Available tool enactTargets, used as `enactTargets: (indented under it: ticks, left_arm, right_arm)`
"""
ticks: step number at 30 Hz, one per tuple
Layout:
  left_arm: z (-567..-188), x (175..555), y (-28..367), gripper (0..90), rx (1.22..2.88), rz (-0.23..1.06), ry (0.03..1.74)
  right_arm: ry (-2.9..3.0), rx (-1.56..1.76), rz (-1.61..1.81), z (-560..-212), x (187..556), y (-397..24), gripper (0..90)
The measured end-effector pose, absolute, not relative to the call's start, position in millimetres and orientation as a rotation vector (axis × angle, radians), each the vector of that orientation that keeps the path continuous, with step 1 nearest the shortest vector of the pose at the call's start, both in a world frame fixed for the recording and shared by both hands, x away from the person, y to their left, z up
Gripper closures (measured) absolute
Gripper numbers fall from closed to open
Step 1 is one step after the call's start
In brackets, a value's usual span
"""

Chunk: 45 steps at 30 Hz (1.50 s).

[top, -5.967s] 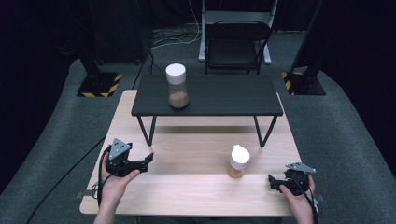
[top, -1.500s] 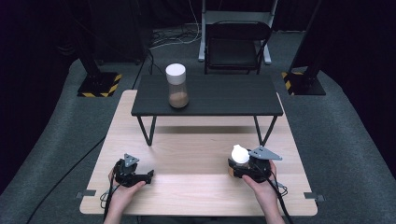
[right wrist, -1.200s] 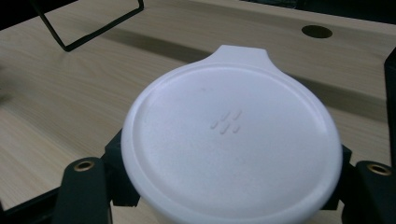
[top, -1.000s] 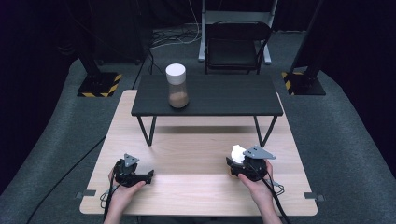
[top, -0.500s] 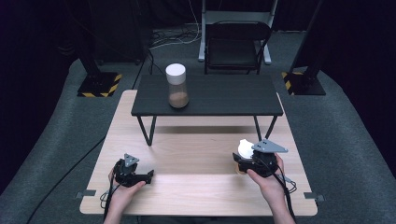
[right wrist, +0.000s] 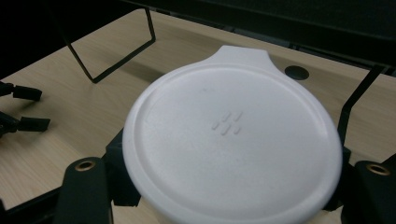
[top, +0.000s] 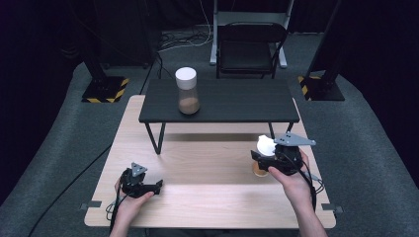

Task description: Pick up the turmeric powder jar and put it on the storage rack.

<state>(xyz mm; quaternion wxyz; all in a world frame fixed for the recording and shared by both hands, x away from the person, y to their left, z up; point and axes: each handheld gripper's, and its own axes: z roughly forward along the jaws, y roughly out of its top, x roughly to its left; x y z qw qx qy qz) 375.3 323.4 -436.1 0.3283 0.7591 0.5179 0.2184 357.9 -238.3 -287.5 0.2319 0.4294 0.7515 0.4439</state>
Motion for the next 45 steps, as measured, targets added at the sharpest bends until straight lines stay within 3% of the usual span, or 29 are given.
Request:
enactTargets:
  ticks: [27,45]
  left_arm:
    - [-435.9,375.8,323.4,2.1,1.990,0.571,1.354]
    - [-436.0,375.8,323.6,2.0,1.991,0.570,1.350]
  right_arm:
    - [2.022,1.168,1.204,-200.6,391.6,-235.0,29.7]
    - [1.952,1.189,1.175,-175.0,436.9,-220.4,29.7]
